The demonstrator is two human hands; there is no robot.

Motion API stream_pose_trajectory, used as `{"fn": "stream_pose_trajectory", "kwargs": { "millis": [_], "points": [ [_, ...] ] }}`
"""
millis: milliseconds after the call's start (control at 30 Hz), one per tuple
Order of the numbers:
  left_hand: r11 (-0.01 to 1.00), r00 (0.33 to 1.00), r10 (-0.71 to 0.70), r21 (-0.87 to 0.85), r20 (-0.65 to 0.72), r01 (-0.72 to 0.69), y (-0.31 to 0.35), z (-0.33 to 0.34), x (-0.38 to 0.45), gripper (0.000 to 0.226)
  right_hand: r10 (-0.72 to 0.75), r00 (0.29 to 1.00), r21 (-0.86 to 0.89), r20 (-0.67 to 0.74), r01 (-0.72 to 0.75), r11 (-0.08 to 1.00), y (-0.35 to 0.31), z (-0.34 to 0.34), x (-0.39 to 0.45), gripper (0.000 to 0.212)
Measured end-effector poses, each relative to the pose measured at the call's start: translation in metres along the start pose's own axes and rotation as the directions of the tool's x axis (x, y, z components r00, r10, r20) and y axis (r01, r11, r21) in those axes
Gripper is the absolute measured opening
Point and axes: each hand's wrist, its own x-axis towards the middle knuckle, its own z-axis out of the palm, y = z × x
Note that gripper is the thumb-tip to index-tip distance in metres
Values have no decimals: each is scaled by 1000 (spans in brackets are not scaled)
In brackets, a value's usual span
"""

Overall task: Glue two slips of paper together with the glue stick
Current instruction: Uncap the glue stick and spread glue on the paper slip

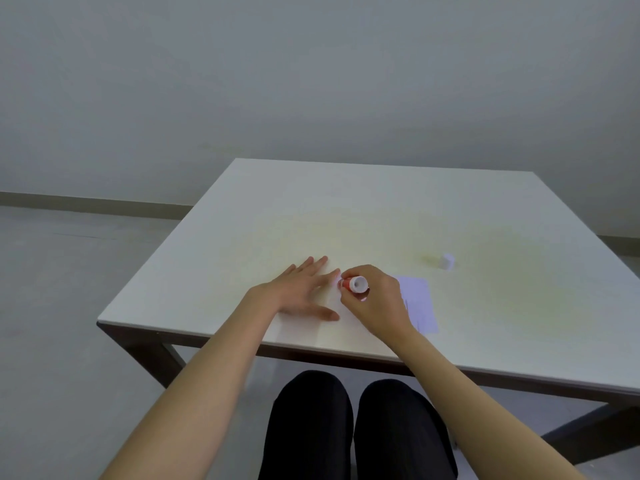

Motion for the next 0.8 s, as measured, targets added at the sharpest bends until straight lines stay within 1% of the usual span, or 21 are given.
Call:
{"fn": "stream_pose_trajectory", "kwargs": {
  "millis": [100,167,267,367,433,500,600,667,800],
  "points": [
    [1000,1000,10,-6,-12,-10,-1,2,1,94,-45,993,18,111,43,999,-5,3,-10,4],
    [1000,1000,17,-13,-19,-17,-2,3,1,95,-10,991,64,133,1,998,-5,0,-5,6],
    [1000,1000,22,1,-14,-22,-3,4,0,98,70,996,53,55,-73,996,0,-10,13,5],
    [1000,1000,21,15,-9,-21,-4,4,1,99,109,994,30,-1,-109,994,3,-14,19,13],
    [1000,1000,22,10,-12,-21,-5,5,2,99,103,995,40,9,-103,994,2,-12,10,9],
    [1000,1000,19,8,-19,-19,-5,6,3,99,90,994,76,57,-94,993,1,-10,-2,5],
    [1000,999,13,-8,-30,-14,-5,7,3,99,78,988,96,132,-92,991,0,-12,-10,6],
    [1000,1000,16,-9,-18,-16,-5,6,2,99,101,988,65,113,-109,992,2,-17,-2,3],
    [1000,1000,15,-7,-2,-15,-4,4,2,99,160,987,12,7,-161,987,6,-28,14,10]
  ]
}}
